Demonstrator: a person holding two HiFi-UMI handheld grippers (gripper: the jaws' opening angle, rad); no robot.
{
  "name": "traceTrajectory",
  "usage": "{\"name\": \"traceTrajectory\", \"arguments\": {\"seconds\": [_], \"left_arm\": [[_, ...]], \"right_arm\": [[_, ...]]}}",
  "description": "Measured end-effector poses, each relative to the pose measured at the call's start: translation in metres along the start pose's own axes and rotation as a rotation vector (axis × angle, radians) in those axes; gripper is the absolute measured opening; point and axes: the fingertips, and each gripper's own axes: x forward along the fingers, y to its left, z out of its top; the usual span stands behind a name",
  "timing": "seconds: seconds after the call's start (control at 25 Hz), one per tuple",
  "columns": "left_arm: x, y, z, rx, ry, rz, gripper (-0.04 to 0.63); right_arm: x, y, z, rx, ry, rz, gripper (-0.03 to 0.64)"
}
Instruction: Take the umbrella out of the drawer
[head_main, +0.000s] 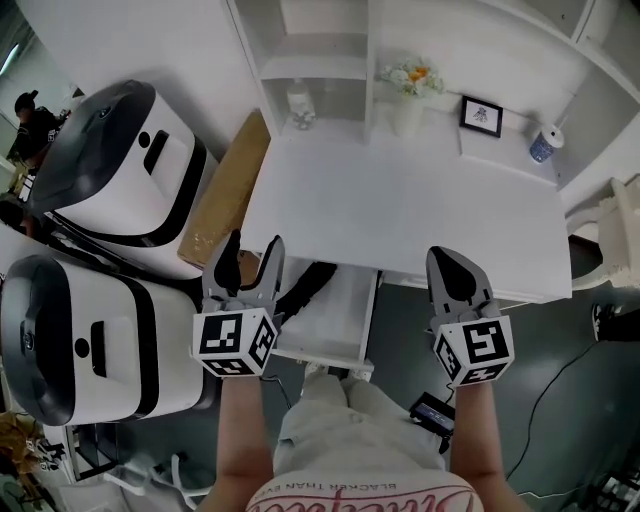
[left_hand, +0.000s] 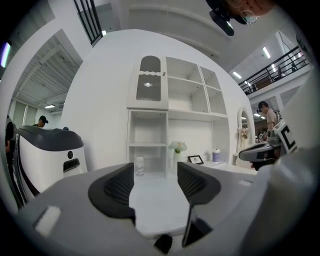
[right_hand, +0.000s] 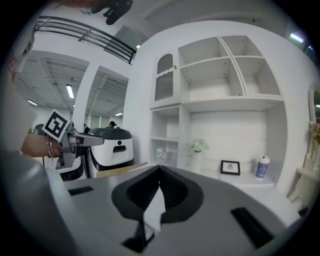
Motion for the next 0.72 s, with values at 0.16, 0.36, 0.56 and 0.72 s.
{"name": "traceTrajectory", "arguments": {"seconds": [0.16,0.36,0.56,0.72], "left_arm": [[0.004,0.001,-0.012,-0.003,0.031,-0.03,0.256],[0.008,0.007,-0.033,-0.008,0.085,-0.072,0.256],[0.011,0.01,-0.064,0.01,0.176,-0.125,0.256],[0.013,0.01,-0.092,0.015,0.263,-0.171,0.256]], "right_arm": [[0.0,0.0,-0.01,0.015,0.031,-0.026,0.008],[0.002,0.007,-0.024,0.041,0.067,-0.06,0.008],[0.0,0.015,-0.046,0.082,0.117,-0.099,0.008],[0.003,0.023,-0.065,0.107,0.161,-0.119,0.008]]}}
